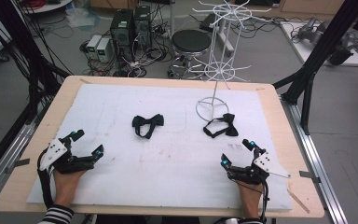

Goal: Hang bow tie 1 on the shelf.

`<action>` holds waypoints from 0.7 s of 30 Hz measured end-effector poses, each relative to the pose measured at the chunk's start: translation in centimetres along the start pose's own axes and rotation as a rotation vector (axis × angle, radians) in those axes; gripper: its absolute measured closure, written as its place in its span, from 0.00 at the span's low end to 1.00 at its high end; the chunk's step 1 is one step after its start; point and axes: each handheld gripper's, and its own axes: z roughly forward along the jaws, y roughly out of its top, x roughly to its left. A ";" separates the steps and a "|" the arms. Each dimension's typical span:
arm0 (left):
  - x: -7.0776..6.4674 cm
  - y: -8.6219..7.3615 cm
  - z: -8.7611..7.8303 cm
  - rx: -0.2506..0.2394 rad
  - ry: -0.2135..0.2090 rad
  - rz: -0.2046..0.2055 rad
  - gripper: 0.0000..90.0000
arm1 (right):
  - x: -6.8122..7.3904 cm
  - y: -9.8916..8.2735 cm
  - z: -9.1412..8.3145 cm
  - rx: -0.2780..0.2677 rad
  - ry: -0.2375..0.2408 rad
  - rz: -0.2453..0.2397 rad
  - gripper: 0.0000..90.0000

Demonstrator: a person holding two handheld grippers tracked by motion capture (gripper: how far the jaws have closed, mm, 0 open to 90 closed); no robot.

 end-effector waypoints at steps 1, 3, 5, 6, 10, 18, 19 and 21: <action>0.0 0.0 0.0 0.000 0.001 -0.005 0.03 | 0.0 0.0 0.0 -0.001 0.000 -0.002 0.02; 0.2 0.1 0.1 0.020 -0.002 -0.008 0.03 | 0.0 0.0 0.0 -0.002 -0.001 -0.002 0.02; 0.4 0.3 0.3 0.043 -0.003 0.003 0.03 | 0.0 0.0 0.0 0.001 0.002 0.001 0.02; 0.5 0.5 0.4 0.049 -0.007 0.002 0.03 | 0.0 0.0 0.0 0.001 0.002 0.003 0.02; 0.9 1.4 0.9 0.089 -0.027 0.014 0.03 | 0.0 0.0 0.0 0.004 0.001 0.013 0.02; 1.7 4.1 2.9 0.215 -0.119 0.065 0.03 | 0.0 0.0 0.0 0.002 0.002 0.007 0.02; 1.7 4.4 3.3 0.227 -0.132 0.071 0.03 | 0.0 0.0 0.0 -0.002 0.003 0.003 0.02; 1.8 5.0 4.0 0.250 -0.154 0.078 0.03 | 0.0 0.0 0.0 0.000 0.002 0.005 0.02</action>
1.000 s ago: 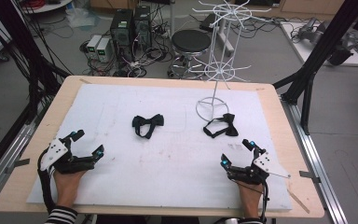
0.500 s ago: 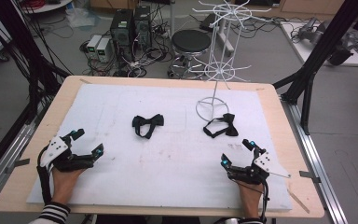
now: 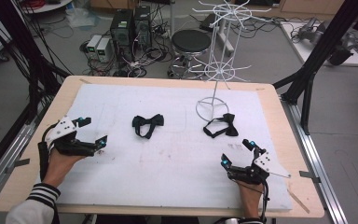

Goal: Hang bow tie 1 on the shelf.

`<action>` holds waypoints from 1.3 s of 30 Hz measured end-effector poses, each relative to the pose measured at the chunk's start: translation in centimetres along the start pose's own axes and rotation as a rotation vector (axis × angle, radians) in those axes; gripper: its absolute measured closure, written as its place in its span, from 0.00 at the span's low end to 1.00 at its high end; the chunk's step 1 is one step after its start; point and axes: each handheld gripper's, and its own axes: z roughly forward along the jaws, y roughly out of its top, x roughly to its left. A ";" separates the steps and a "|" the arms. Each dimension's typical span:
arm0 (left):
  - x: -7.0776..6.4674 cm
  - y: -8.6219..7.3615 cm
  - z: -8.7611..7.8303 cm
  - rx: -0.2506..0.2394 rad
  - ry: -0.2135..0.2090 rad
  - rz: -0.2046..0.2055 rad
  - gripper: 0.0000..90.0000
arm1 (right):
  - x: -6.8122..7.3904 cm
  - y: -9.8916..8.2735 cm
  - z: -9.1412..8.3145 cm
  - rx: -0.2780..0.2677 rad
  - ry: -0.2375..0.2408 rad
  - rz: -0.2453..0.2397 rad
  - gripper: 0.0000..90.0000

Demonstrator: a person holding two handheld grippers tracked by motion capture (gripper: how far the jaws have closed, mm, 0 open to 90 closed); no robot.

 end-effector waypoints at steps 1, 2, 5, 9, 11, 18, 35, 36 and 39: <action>0.1 0.3 0.2 0.011 -0.014 0.003 0.03 | 0.0 0.0 0.0 0.000 0.000 0.000 0.02; 0.3 0.7 0.5 0.023 -0.023 0.009 0.03 | 0.0 0.0 0.0 0.000 0.001 0.001 0.02; 0.6 1.6 1.3 0.057 -0.052 0.035 0.03 | 0.0 0.0 0.0 -0.002 0.002 -0.003 0.02; 1.1 2.7 2.2 0.084 -0.084 0.043 0.03 | 0.0 0.0 0.0 0.001 0.001 0.001 0.02; 1.4 3.1 2.8 0.103 -0.101 0.042 0.03 | 0.0 0.0 0.0 0.001 0.000 0.001 0.02; 1.9 4.7 5.1 0.182 -0.163 0.067 0.03 | -0.1 0.0 0.0 -0.006 0.000 -0.001 0.02; 2.8 7.2 11.2 0.393 -0.233 0.178 0.03 | -0.1 0.0 0.0 0.001 0.002 0.013 0.02; 2.9 7.1 11.4 0.406 -0.236 0.182 0.03 | -0.1 0.0 0.0 0.001 0.002 0.013 0.02; 2.9 7.0 12.2 0.444 -0.248 0.187 0.03 | -0.1 0.0 0.0 0.003 0.001 0.014 0.02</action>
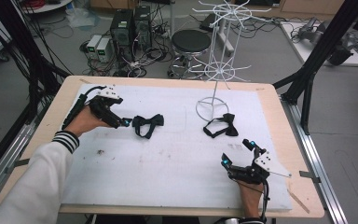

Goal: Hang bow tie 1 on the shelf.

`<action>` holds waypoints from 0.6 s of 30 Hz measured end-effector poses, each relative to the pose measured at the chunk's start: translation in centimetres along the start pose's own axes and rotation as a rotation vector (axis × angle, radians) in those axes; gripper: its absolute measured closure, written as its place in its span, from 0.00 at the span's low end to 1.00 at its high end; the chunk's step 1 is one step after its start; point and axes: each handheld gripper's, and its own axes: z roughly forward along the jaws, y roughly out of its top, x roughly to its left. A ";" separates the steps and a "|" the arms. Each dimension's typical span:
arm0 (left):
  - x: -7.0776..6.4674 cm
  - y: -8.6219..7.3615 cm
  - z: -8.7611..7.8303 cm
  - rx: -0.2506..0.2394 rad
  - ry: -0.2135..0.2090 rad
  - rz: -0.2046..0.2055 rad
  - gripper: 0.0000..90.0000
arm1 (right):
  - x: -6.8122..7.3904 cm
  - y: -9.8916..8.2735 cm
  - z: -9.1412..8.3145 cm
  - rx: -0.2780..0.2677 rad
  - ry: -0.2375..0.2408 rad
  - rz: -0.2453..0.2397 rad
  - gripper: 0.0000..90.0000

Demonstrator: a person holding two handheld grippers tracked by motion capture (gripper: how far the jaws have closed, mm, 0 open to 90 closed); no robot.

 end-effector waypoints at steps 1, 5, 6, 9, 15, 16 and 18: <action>0.1 0.1 0.2 0.012 -0.007 0.007 0.03 | 0.0 0.0 0.0 -0.002 -0.001 -0.001 0.02; 0.5 0.8 1.0 0.053 -0.023 0.025 0.03 | 0.0 0.0 0.0 0.000 -0.001 0.000 0.02; 0.6 1.0 1.2 0.066 -0.027 0.029 0.03 | 0.0 0.0 0.0 0.000 -0.001 -0.001 0.02; 0.8 1.6 2.0 0.106 -0.031 0.047 0.03 | 0.0 0.0 0.0 0.000 -0.001 0.000 0.02; 1.2 2.8 3.6 0.189 -0.075 0.073 0.03 | 0.0 0.0 0.0 0.000 -0.001 0.000 0.02; 1.2 2.9 3.9 0.203 -0.082 0.081 0.03 | 0.0 0.0 0.0 0.000 -0.001 0.000 0.02; 1.3 3.2 4.5 0.241 -0.089 0.096 0.03 | 0.0 0.0 0.0 0.000 -0.002 0.000 0.02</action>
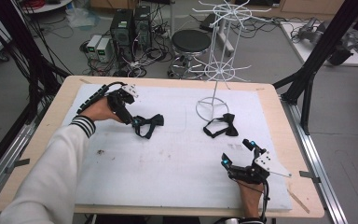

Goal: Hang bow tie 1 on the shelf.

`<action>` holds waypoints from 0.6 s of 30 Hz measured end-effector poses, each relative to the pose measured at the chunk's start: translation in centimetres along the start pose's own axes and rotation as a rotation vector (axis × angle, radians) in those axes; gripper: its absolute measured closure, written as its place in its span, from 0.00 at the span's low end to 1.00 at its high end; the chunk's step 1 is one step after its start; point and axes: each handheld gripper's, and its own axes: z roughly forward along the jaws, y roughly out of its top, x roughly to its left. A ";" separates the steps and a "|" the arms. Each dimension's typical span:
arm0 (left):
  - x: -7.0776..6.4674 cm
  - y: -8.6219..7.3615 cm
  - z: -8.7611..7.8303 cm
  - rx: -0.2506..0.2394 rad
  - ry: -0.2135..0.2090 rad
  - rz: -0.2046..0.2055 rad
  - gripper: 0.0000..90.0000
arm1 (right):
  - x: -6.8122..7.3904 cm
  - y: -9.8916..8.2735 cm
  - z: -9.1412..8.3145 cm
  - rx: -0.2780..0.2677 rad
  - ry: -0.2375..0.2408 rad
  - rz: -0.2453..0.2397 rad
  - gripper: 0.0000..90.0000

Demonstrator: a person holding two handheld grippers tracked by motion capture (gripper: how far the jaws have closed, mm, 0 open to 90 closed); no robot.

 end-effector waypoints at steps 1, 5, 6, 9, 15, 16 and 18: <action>0.1 0.2 0.3 0.024 -0.005 0.009 0.03 | 0.0 0.0 0.0 0.000 0.000 0.000 0.02; 0.3 0.7 1.3 0.066 -0.018 0.025 0.03 | 0.0 0.0 0.0 0.001 0.000 0.000 0.02; 0.3 0.8 1.5 0.073 -0.017 0.029 0.03 | 0.0 0.0 0.0 0.001 0.000 0.001 0.02; 0.5 0.9 2.1 0.090 -0.017 0.033 0.03 | 0.0 0.0 0.0 0.000 0.000 0.002 0.02; 0.8 0.8 2.8 0.128 -0.040 0.053 0.17 | 0.0 0.0 0.0 0.000 0.003 0.007 0.02; 0.7 0.7 3.0 0.131 -0.037 0.044 0.17 | 0.0 0.0 0.0 0.000 0.003 0.009 0.02; 0.9 0.7 3.2 0.149 -0.032 0.046 0.17 | 0.0 0.0 0.0 0.000 0.004 0.008 0.02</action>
